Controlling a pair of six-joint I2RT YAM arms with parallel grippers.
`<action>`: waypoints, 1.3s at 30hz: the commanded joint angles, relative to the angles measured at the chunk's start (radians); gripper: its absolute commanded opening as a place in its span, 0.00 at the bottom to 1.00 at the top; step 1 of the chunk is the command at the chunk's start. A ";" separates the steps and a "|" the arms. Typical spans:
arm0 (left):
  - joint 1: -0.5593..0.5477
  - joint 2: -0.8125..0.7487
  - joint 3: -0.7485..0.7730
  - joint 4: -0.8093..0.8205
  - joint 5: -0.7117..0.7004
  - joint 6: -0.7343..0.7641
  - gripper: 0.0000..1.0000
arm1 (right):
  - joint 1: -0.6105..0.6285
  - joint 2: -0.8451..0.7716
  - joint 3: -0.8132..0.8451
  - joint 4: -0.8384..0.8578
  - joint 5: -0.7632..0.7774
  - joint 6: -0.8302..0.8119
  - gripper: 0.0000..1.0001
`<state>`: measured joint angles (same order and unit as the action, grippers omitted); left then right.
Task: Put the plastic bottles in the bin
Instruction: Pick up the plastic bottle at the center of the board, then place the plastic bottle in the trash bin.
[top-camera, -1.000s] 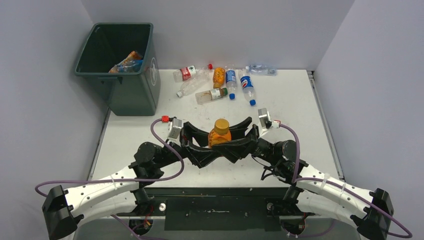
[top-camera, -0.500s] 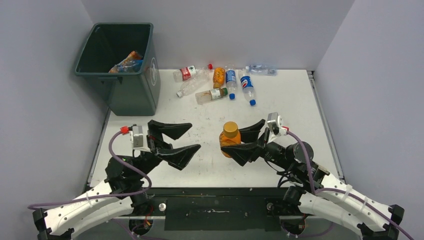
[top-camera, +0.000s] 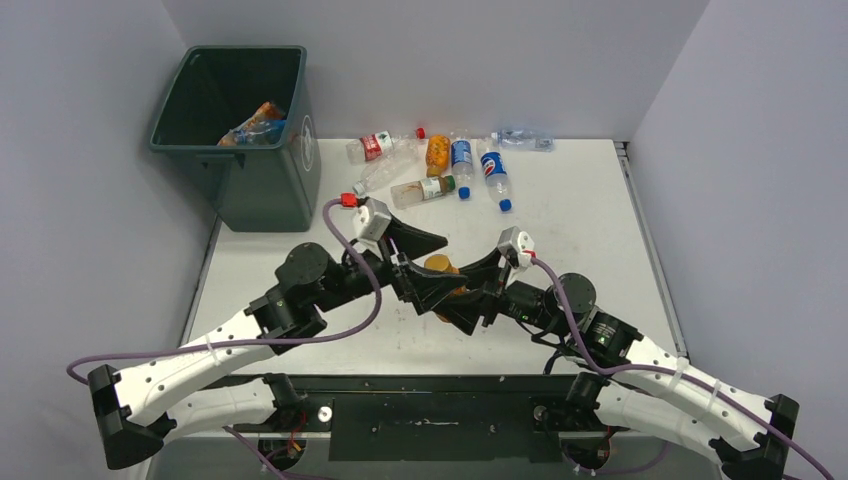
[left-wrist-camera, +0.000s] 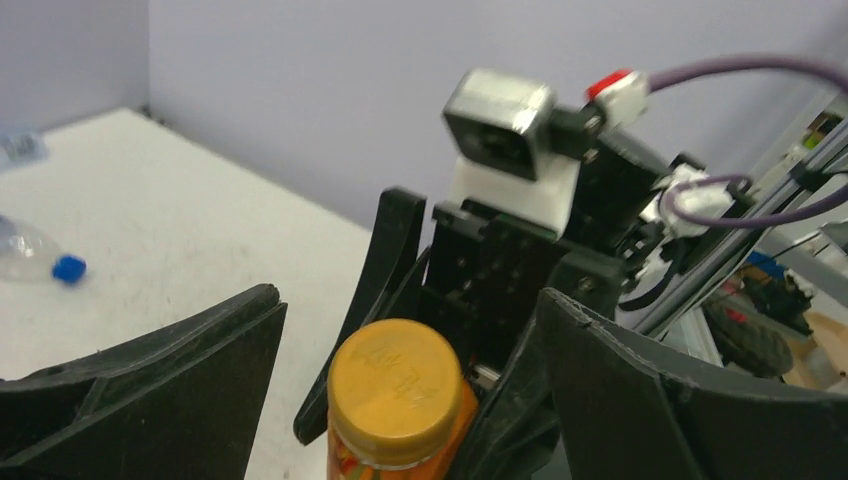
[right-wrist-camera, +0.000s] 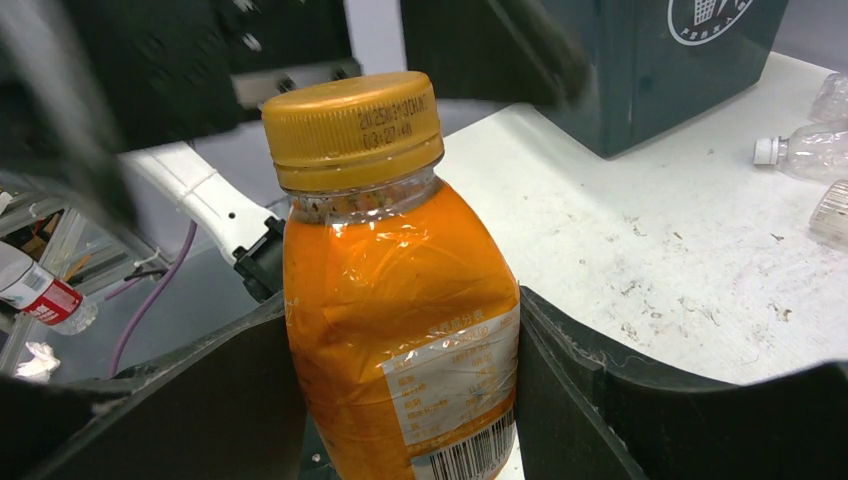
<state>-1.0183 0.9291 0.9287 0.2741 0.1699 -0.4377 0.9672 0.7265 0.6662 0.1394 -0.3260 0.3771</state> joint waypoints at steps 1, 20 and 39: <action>0.001 0.006 0.004 -0.041 0.042 -0.027 0.91 | 0.011 -0.001 0.017 0.067 -0.025 0.001 0.05; 0.057 -0.020 0.107 -0.157 -0.134 0.124 0.00 | 0.013 -0.070 0.036 -0.022 0.012 -0.014 0.90; 0.816 0.377 0.544 0.243 -0.503 0.146 0.00 | 0.011 -0.286 -0.156 -0.072 0.457 -0.033 0.90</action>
<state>-0.2626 1.1831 1.3903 0.3595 -0.1814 -0.3450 0.9707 0.4347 0.5083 0.0353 0.0177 0.3546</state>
